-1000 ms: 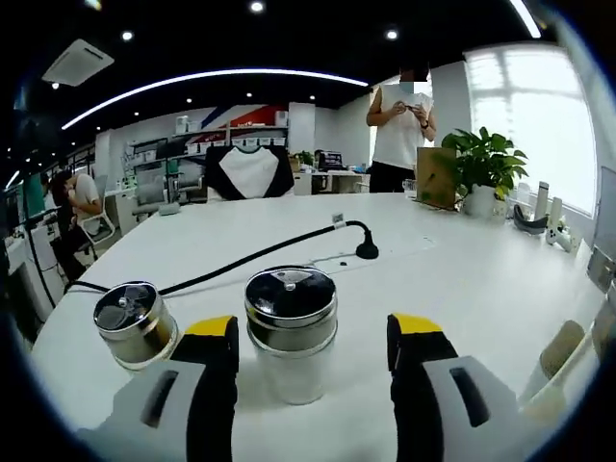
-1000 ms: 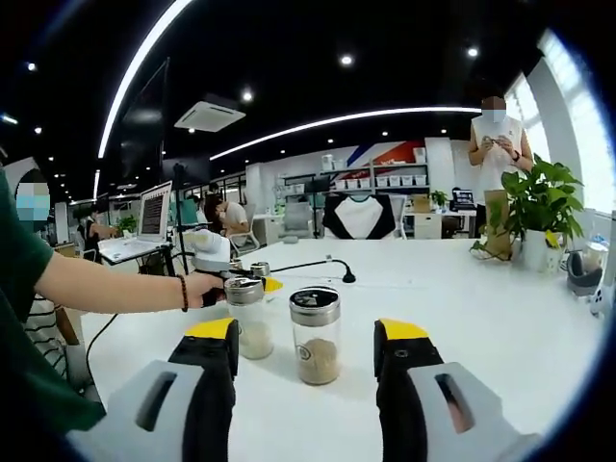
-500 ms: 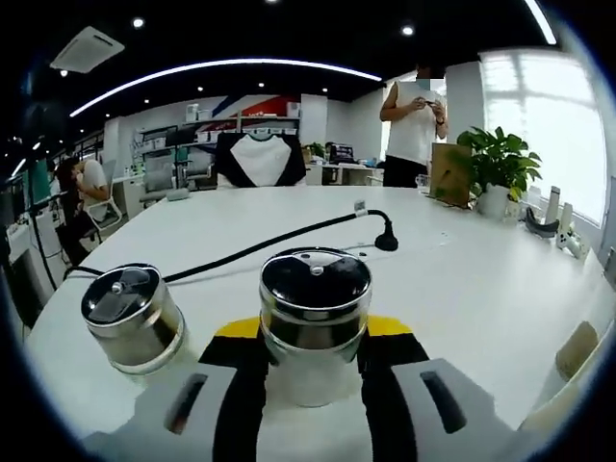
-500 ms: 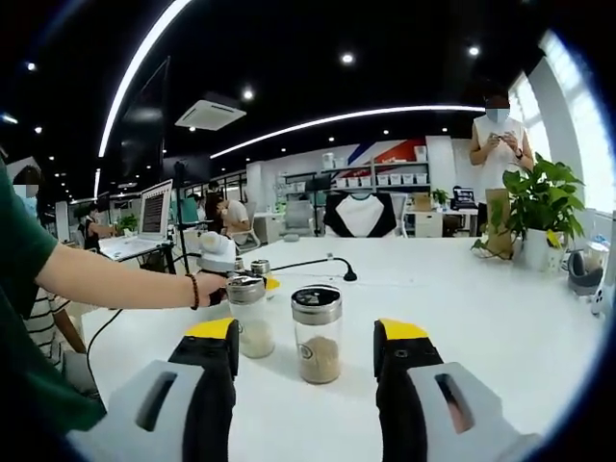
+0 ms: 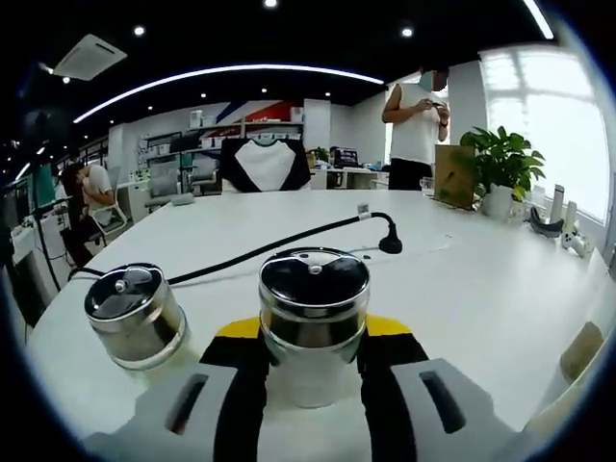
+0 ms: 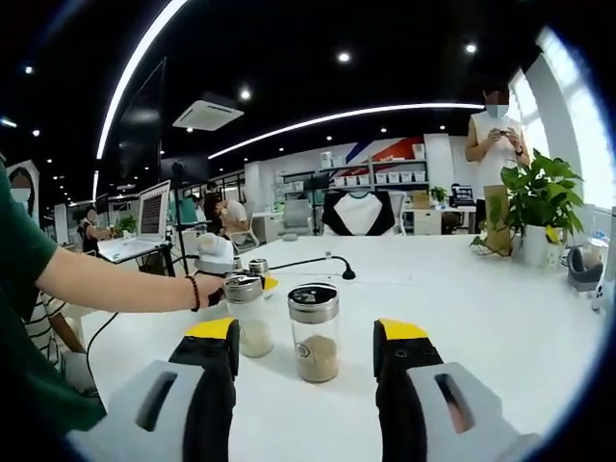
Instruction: Rotate the seasoning bottle until the label or dispensing opening points toward the visible target arrow and the bottle remains upright within the marked orientation range
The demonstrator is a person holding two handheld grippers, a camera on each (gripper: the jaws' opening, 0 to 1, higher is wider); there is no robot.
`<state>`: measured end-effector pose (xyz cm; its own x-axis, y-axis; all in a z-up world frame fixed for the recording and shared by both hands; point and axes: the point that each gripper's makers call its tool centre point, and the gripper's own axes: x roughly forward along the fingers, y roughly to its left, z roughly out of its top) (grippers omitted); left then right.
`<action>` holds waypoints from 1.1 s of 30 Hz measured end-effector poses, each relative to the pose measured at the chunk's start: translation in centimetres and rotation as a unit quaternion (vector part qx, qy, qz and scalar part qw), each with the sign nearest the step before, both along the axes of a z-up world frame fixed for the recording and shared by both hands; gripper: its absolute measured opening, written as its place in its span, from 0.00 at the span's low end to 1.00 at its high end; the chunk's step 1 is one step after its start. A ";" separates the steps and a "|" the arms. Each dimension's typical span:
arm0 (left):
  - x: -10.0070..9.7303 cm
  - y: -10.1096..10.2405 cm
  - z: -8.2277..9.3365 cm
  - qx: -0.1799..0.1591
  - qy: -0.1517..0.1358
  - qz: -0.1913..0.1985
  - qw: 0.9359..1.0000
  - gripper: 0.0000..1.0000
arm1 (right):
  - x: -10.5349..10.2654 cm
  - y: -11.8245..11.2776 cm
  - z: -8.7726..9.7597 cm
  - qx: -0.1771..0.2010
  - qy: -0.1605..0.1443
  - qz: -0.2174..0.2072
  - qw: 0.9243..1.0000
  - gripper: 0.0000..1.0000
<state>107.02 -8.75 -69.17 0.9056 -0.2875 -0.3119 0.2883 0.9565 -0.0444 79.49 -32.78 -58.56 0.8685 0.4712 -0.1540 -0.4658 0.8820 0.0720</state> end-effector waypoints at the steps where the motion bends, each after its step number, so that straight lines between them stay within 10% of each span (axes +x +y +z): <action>1: 0.0 -0.1 0.0 0.002 -0.002 -0.001 1.000 0.37 | 0.0 0.0 0.0 0.000 0.001 0.000 1.000 0.56; 33: -3.3 -0.8 0.0 0.008 -0.002 -0.022 1.000 0.37 | -0.1 0.6 -0.9 -0.007 0.004 0.010 1.000 0.58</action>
